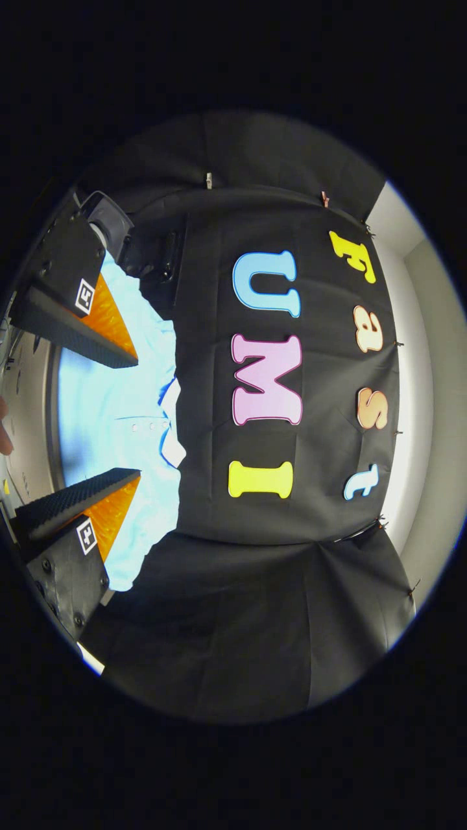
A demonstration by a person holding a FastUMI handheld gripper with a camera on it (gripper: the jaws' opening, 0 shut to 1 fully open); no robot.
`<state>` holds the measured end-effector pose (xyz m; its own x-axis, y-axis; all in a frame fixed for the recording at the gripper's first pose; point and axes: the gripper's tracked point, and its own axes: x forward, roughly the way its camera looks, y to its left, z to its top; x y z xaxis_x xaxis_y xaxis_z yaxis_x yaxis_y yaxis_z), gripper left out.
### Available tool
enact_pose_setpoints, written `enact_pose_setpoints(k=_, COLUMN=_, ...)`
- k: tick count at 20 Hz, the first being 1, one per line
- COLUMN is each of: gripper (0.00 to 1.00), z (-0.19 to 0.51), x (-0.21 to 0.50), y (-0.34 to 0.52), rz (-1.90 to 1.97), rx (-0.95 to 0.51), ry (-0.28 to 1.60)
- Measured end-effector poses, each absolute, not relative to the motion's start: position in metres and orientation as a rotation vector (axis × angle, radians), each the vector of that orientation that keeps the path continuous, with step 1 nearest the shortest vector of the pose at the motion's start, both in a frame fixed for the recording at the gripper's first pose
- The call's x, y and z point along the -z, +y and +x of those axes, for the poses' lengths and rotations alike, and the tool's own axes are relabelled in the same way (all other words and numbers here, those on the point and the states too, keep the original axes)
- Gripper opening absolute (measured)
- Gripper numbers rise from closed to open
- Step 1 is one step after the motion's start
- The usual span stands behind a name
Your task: Put the clothes into the washing machine and then close the washing machine lid.
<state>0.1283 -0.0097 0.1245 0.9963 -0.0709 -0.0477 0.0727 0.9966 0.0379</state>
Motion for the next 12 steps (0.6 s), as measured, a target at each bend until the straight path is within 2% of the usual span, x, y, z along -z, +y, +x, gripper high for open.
enact_pose_setpoints(k=5, gripper=0.98, z=0.186, x=-0.127, y=-0.013, rz=0.044, rx=0.083, ry=0.161)
enact_pose_setpoints(k=12, gripper=0.98, z=0.246, x=-0.084, y=-0.018, rz=0.055, rx=0.082, ry=0.408)
